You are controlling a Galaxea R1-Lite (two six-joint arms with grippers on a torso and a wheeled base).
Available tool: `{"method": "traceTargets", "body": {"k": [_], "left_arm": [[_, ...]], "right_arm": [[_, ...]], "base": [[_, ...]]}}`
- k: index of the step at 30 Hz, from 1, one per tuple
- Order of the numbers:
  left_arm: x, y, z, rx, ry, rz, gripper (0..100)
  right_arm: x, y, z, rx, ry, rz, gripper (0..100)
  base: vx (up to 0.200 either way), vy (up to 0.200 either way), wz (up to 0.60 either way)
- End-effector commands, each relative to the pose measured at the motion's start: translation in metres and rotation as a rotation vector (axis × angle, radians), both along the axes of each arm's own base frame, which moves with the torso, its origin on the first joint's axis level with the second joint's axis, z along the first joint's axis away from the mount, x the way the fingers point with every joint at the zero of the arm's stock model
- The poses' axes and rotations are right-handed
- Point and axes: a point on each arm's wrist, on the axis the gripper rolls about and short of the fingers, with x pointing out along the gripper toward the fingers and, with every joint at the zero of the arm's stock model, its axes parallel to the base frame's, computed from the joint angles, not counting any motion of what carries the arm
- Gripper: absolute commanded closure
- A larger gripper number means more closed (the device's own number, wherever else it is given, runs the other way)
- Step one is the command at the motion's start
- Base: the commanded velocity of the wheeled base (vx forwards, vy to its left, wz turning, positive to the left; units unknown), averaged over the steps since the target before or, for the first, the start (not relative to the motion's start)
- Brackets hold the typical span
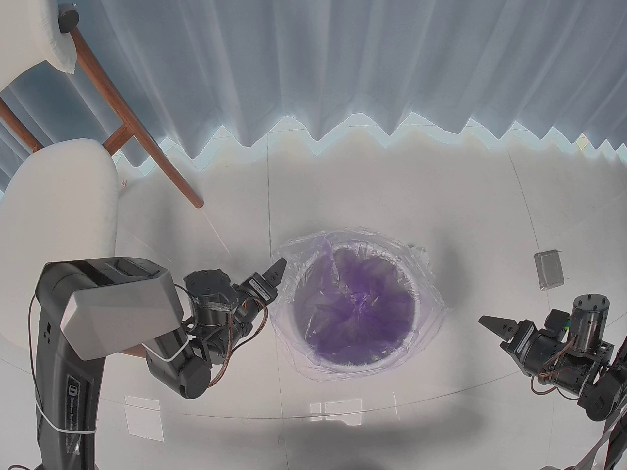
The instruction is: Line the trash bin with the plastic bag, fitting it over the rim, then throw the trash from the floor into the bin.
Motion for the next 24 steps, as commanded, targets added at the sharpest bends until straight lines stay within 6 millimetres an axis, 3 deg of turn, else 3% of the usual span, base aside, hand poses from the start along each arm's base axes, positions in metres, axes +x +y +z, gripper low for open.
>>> {"method": "traceTargets", "body": {"k": [1, 7, 15, 16, 24], "left_arm": [[0.005, -0.004, -0.002, -0.018, -0.007, -0.006, 0], [0.012, -0.009, -0.001, -0.064, -0.019, -0.010, 0], [0.010, -0.020, -0.015, -0.070, 0.006, -0.037, 0], [0.010, -0.020, -0.016, -0.068, 0.009, -0.037, 100], [0.013, -0.014, -0.020, -0.063, 0.015, -0.020, 100]], "right_arm": [[-0.004, 0.000, -0.002, -0.004, 0.015, 0.004, 0], [-0.004, 0.000, -0.002, -0.004, 0.013, 0.004, 0], [-0.004, 0.000, -0.002, -0.004, 0.016, 0.004, 0], [-0.004, 0.000, -0.002, -0.005, 0.018, 0.004, 0], [-0.003, 0.000, -0.004, -0.008, 0.026, 0.007, 0]], "base": [[0.000, 0.000, 0.00], [0.000, 0.000, 0.00], [0.000, 0.000, 0.00], [0.000, 0.000, 0.00], [0.000, 0.000, 0.00]]}}
